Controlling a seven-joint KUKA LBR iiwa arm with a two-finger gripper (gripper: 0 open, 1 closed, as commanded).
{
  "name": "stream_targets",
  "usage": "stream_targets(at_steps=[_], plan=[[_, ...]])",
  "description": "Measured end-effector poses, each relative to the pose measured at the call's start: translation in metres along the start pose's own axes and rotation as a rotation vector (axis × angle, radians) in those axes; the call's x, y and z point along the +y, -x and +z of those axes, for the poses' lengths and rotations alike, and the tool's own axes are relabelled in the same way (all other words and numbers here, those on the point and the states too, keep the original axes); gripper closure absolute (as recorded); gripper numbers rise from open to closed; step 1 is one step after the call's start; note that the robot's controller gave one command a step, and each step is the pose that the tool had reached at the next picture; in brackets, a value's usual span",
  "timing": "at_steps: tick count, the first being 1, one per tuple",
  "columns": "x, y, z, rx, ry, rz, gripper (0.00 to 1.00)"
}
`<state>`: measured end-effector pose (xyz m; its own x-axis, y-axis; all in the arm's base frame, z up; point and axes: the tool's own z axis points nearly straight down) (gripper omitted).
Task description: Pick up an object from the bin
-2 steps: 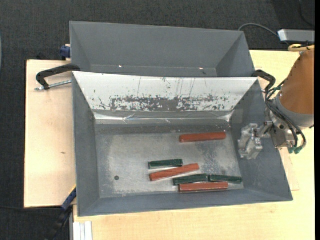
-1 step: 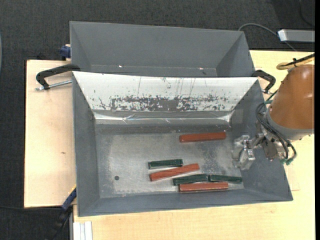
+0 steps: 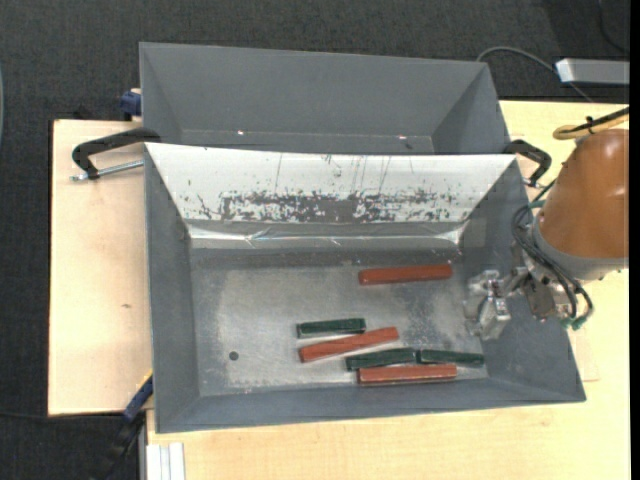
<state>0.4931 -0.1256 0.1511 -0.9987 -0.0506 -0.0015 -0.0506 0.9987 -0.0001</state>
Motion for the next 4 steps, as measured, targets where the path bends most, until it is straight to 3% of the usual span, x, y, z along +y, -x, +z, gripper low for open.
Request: stream_targets(at_steps=[1,2,3,4], plan=[[0.0129,0.0136,0.0781,-0.004,-0.001,-0.212,1.0],[0.0134,0.0142,0.0787,-0.008,-0.002,-0.212,0.0],[0.0132,0.0127,0.0795,-0.003,-0.001,-0.212,1.0],[0.0132,0.0127,0.0795,-0.004,-0.001,-0.212,1.0]])
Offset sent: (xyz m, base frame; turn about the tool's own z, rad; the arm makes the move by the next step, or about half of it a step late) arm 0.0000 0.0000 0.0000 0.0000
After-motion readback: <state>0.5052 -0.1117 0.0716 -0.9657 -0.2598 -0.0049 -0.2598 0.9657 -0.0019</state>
